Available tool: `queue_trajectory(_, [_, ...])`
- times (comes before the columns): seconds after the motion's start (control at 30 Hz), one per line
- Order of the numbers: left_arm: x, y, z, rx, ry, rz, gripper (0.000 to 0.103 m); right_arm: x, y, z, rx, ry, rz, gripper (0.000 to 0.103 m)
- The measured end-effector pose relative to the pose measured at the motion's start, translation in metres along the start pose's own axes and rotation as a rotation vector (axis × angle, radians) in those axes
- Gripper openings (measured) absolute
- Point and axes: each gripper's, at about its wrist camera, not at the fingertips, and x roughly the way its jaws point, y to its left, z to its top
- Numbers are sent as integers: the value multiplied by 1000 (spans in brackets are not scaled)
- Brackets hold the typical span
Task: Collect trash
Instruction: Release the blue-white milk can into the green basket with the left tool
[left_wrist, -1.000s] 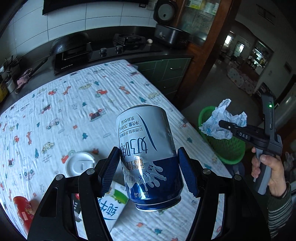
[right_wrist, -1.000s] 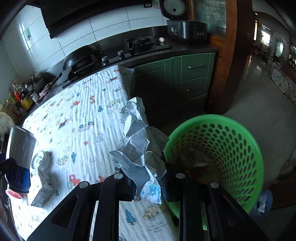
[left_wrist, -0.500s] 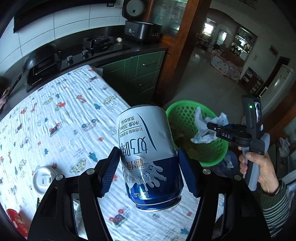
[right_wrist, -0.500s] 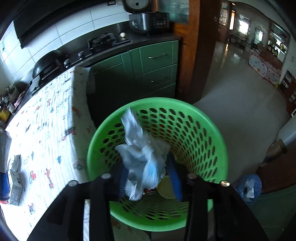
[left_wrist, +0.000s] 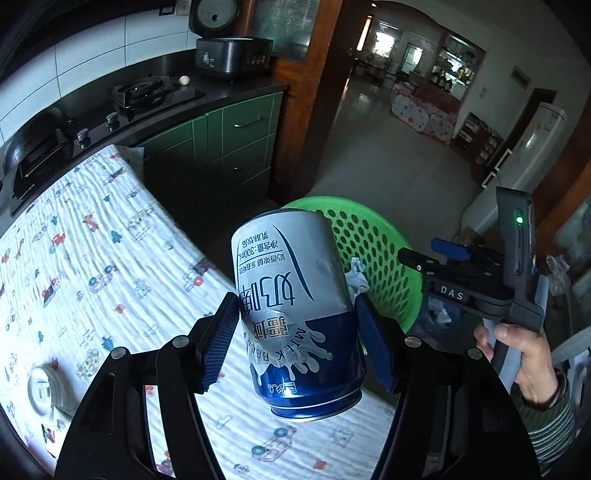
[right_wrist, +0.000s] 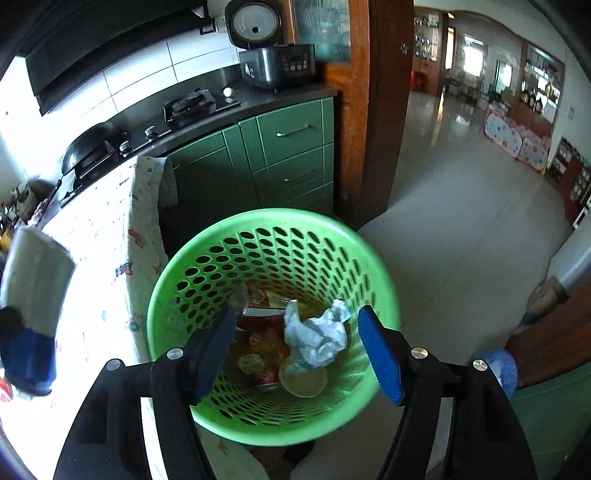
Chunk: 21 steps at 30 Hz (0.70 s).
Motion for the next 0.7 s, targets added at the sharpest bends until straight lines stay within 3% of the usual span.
queue_trajectory(0.43, [75,-47,30,20,73,-70,65,-55,-28,-16,-24,-88,-36,76])
queue_trajectory(0.7, [97,-63,35,21,90,-82,69,-70,-41,-28,-20,-102,-48,76])
